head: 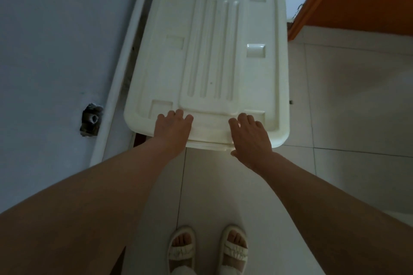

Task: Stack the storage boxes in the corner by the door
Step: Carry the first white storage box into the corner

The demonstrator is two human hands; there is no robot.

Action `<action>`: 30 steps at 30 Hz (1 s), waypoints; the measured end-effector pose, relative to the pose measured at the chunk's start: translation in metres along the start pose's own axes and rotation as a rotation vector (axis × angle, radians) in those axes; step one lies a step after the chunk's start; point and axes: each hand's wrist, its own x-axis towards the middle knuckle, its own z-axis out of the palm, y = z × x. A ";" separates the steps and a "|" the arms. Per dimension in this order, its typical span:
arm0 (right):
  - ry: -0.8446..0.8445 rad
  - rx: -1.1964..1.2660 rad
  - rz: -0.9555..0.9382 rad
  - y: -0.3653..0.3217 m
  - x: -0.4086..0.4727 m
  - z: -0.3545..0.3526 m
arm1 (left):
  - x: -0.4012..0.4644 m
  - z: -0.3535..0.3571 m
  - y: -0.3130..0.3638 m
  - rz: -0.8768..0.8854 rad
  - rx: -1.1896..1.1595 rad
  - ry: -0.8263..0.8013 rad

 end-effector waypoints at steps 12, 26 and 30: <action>-0.006 0.018 0.010 0.020 -0.064 -0.150 | -0.085 -0.134 -0.003 -0.024 -0.200 -0.039; 0.008 0.009 0.015 0.006 -0.100 -0.238 | -0.142 -0.229 -0.017 -0.063 -0.260 0.015; 0.018 0.018 0.018 0.000 -0.108 -0.253 | -0.156 -0.240 -0.031 -0.052 -0.251 0.030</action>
